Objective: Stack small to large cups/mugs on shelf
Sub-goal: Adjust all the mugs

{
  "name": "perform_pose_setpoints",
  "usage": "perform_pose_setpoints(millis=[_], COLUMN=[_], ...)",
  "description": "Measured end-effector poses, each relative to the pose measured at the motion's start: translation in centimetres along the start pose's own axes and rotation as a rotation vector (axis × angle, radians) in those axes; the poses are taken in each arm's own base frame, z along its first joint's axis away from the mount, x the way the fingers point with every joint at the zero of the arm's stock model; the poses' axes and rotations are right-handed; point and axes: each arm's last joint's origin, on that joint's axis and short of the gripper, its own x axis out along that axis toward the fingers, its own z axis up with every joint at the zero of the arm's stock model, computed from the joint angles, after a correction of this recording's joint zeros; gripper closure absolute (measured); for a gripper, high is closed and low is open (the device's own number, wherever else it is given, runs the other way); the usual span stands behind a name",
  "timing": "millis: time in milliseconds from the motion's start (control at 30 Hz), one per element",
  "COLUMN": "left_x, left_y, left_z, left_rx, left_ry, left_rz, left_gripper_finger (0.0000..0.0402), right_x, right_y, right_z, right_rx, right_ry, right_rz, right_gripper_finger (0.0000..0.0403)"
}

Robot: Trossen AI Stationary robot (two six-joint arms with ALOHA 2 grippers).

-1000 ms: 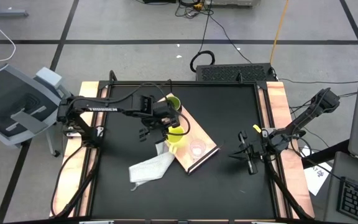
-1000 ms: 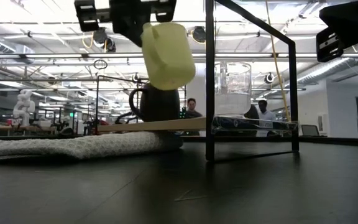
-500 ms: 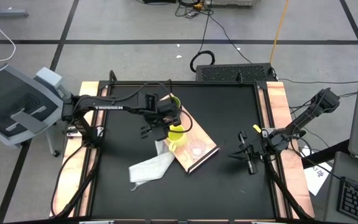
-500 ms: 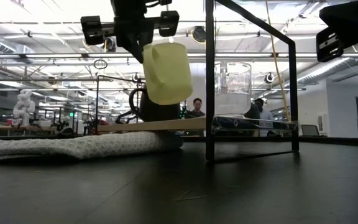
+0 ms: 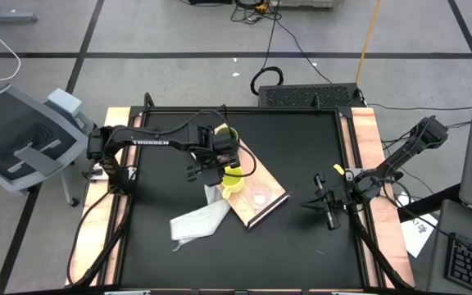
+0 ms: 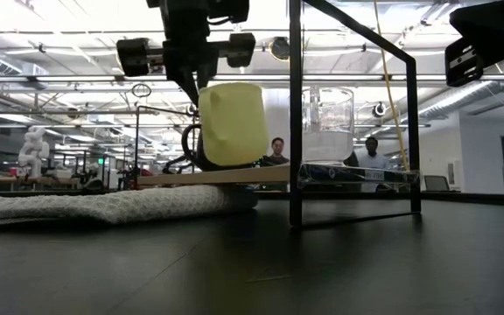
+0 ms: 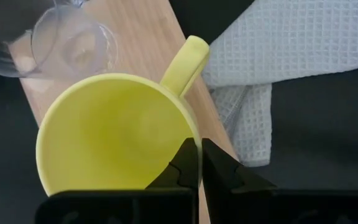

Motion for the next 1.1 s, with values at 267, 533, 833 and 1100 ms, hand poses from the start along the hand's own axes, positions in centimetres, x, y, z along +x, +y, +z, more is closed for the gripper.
perform_pose_setpoints(millis=[267, 533, 833, 1100], left_x=[0.0, 1.0, 1.1, 1.1], left_y=[0.1, -0.6, -0.7, -0.7], left_z=[0.0, -0.4, -0.6, -0.7], left_rx=[0.032, 0.037, 0.044, 0.073], left_ry=[-0.004, 0.000, 0.002, 0.020], left_rz=[0.009, -0.035, -0.031, -0.029], left_gripper_finger=[0.0399, 0.0399, 0.0399, 0.0399], right_x=[0.0, 0.0, 0.0, 0.0], right_y=[0.0, 0.0, 0.0, 0.0], right_z=[0.0, 0.0, 0.0, 0.0], right_rx=[-0.002, -0.002, -0.002, -0.003], right_ry=[0.000, 0.000, 0.000, 0.000], right_rz=[0.000, 0.000, 0.000, 0.000], right_gripper_finger=[0.0403, 0.0403, 0.0403, 0.0403])
